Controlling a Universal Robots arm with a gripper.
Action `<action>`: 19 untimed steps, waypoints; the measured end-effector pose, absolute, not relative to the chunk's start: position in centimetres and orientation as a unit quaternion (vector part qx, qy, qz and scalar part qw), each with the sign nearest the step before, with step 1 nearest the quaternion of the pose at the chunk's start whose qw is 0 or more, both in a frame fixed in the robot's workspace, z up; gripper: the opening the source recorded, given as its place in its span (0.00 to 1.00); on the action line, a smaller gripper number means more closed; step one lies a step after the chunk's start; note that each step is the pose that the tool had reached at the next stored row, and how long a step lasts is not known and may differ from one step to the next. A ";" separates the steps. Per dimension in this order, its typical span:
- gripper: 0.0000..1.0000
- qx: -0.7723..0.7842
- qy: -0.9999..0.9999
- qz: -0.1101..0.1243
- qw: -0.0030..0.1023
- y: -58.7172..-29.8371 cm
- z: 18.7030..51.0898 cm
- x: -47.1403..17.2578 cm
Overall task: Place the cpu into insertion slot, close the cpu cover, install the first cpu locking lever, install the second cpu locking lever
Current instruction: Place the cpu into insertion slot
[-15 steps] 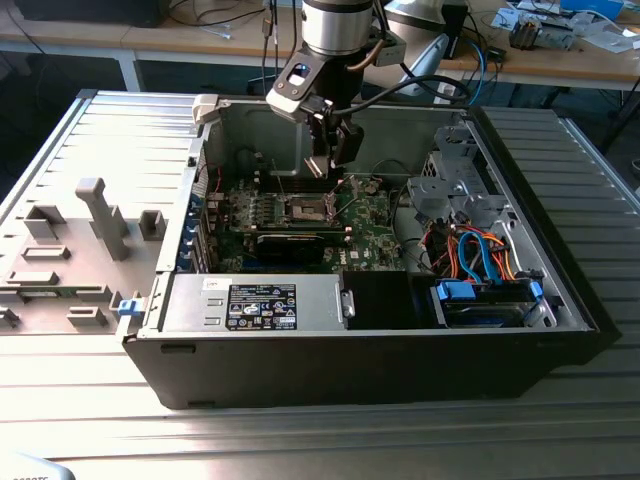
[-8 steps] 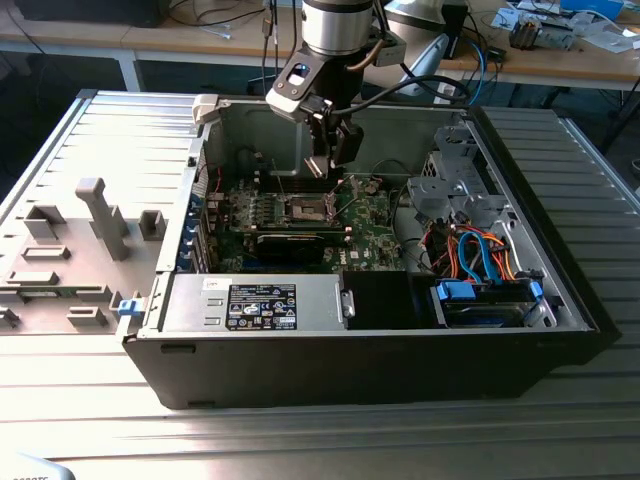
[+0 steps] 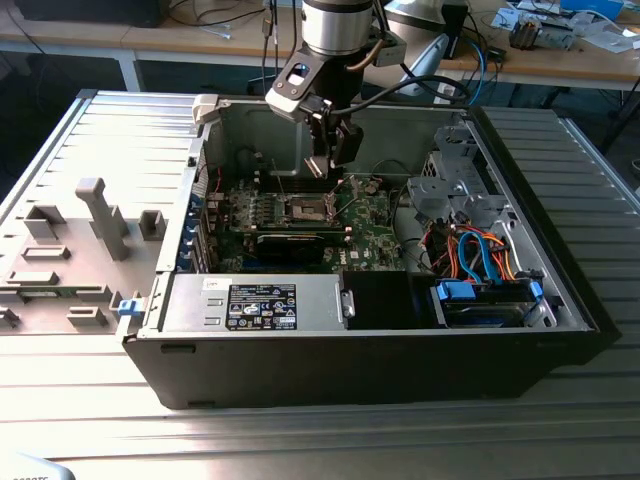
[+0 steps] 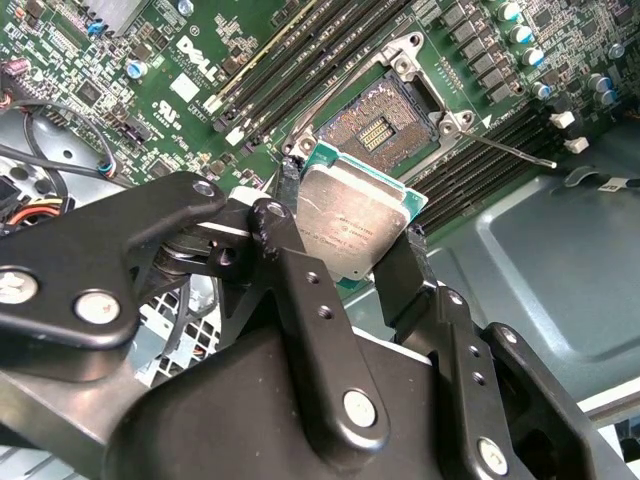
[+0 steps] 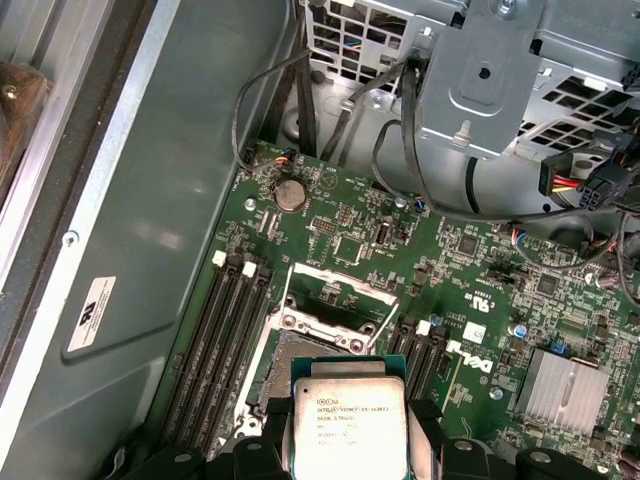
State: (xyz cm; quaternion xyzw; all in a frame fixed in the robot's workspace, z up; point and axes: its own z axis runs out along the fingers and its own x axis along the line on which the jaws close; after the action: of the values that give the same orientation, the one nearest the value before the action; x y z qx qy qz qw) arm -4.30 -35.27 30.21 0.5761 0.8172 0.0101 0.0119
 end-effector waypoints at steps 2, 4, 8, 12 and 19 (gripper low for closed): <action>0.55 0.577 0.817 0.010 0.012 -35.3 30.2 -4.3; 0.55 0.577 0.816 0.010 0.012 -35.3 30.2 -4.3; 0.55 0.579 0.815 0.010 0.012 -35.3 30.2 -4.3; 0.55 0.581 0.814 0.010 0.012 -35.3 30.2 -4.3; 0.55 0.586 0.810 0.010 0.012 -35.3 30.2 -4.3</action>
State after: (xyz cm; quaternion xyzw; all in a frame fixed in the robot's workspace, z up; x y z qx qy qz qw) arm -4.30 -35.27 30.21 0.5859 0.8102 0.0100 0.0120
